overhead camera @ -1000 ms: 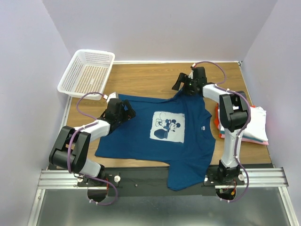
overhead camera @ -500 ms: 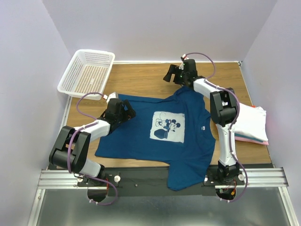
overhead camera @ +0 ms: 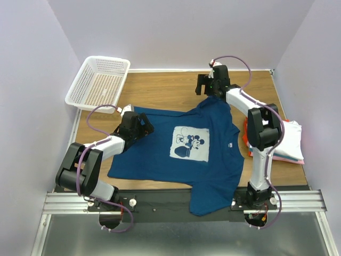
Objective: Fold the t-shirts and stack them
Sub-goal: Flatten the tshirt out
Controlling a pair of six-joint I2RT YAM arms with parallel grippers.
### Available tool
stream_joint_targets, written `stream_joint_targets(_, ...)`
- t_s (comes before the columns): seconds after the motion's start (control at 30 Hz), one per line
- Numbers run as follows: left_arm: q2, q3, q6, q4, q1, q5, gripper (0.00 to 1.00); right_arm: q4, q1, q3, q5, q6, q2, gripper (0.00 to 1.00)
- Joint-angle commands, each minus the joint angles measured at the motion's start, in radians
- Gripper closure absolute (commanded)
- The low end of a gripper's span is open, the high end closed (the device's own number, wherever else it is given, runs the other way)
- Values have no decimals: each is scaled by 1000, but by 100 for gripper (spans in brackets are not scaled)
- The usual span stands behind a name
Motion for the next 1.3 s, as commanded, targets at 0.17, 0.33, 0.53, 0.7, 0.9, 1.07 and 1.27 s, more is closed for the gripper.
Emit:
stream_joint_targets(0.17, 29, 25, 18, -16, -5, 18, 2, -133, -24, -77, 210, -146, -64, 13)
stream_joint_targets(0.33, 33, 26, 15, -18, -5, 18, 2, -160, -32, -38, 201, -154, -21, 18)
stream_joint_targets(0.53, 33, 26, 15, -21, -5, 18, 2, -170, -34, -18, 143, -155, 27, 31)
stream_joint_targets(0.7, 33, 29, 13, -24, -5, 18, 2, -174, -34, 4, 126, -145, 50, 41)
stream_joint_targets(0.9, 35, 31, 10, -24, -5, 13, 2, -174, -34, 12, 123, -143, 41, 72)
stream_joint_targets(1.07, 41, 39, 12, -30, -5, 14, 2, -174, -34, 28, 121, -143, 36, 85)
stream_joint_targets(1.27, 46, 42, 12, -32, -5, 19, 2, -179, -34, 88, 78, -135, 59, 86)
